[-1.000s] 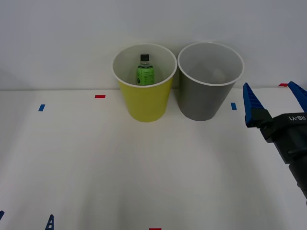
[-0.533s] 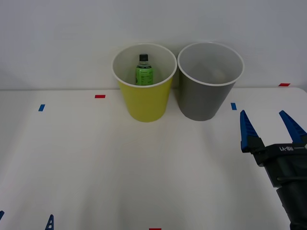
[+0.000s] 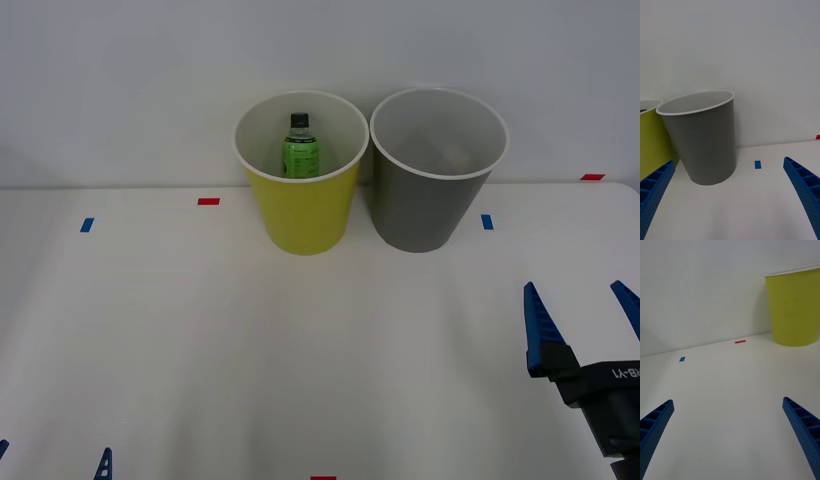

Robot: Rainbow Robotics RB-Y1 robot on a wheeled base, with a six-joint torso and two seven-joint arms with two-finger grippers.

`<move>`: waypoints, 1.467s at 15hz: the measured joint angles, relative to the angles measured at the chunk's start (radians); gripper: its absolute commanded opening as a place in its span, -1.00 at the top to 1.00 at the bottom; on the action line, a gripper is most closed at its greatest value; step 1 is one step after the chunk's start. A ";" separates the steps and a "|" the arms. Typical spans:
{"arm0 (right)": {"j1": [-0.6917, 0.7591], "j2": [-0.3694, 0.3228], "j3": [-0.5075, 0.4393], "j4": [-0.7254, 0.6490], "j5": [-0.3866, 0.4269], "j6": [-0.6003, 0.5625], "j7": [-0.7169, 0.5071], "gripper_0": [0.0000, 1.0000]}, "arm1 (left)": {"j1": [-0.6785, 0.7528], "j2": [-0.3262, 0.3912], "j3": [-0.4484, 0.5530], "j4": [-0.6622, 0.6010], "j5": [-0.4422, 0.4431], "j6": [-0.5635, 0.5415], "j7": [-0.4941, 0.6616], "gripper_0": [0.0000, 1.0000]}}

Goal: Put cans in the gray bin and PET bottles in the light green bin.

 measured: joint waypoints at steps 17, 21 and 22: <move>0.260 -0.004 0.118 0.207 0.019 -0.433 0.072 -1.00 | 0.000 0.000 0.000 0.000 0.000 0.000 0.000 -1.00; 0.310 -0.013 0.148 0.206 0.000 -0.461 0.090 -1.00 | 0.000 0.000 0.000 0.000 0.000 0.000 0.000 -1.00; 0.316 -0.015 0.150 0.206 -0.001 -0.462 0.093 -1.00 | 0.000 0.000 0.000 0.000 0.000 0.000 0.000 -1.00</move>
